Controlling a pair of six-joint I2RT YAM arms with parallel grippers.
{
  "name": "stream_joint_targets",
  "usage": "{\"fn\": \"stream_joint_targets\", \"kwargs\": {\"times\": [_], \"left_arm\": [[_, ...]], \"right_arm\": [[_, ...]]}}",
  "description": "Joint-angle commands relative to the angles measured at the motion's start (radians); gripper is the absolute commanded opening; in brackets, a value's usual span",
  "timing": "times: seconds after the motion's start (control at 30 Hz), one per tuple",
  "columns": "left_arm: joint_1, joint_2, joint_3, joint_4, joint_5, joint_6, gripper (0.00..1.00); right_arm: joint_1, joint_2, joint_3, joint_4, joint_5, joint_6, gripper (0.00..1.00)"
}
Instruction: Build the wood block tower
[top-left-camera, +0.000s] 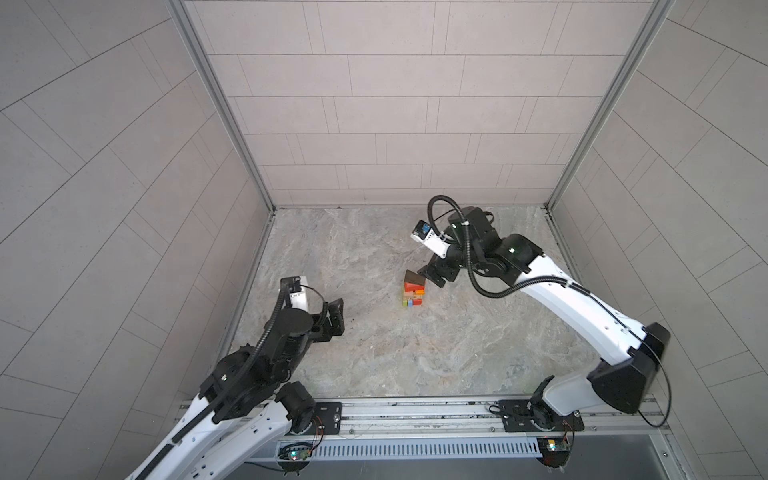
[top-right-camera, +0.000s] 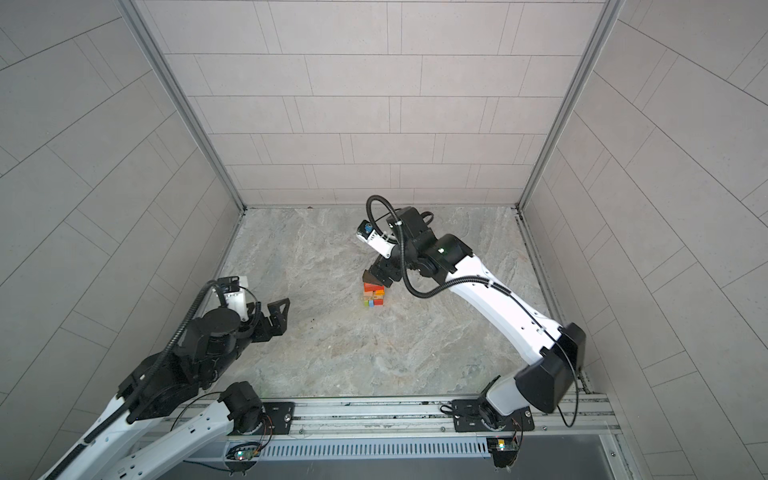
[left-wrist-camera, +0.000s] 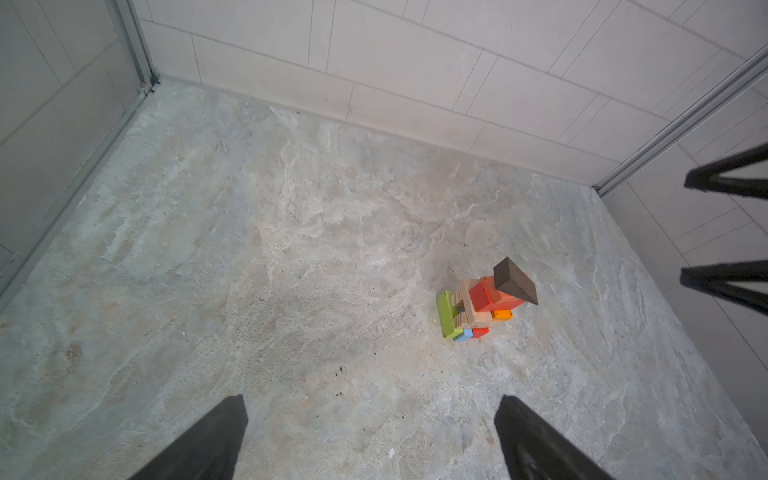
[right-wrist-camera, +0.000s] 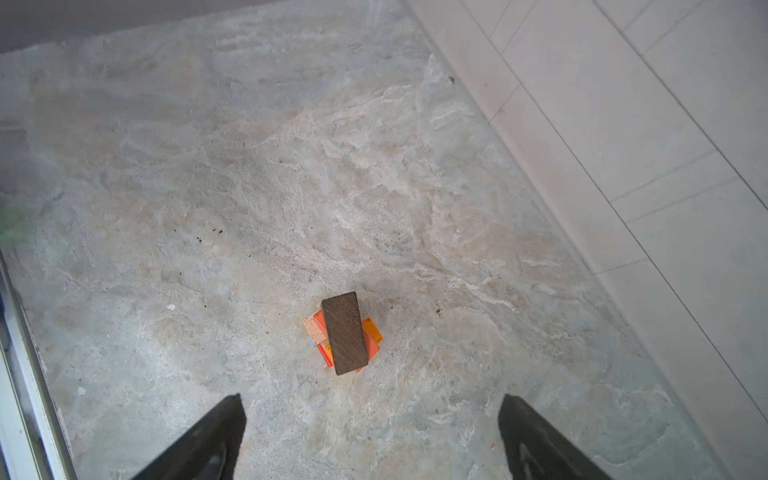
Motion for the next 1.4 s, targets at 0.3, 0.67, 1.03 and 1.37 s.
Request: {"fn": "stream_joint_targets", "kwargs": {"times": [0.3,0.67,1.03,1.37], "left_arm": [[0.007,0.003,0.075,0.035,-0.088,0.179,1.00],[0.018,0.173,-0.165,0.438,-0.215,0.328,1.00],[0.477,0.572,-0.151,0.633,-0.010,0.226,1.00],[0.557,0.814,-0.263,1.004,-0.149,0.489,1.00]], "right_arm": [[-0.003,-0.579,-0.661,0.466,0.473,0.261,1.00],[-0.039,-0.735,-1.077,0.880,0.841,0.155,1.00],[-0.264,-0.577,-1.225,1.157,0.858,0.309,0.99],[-0.320,-0.418,-1.257,1.335,0.881,0.188,1.00]]}}
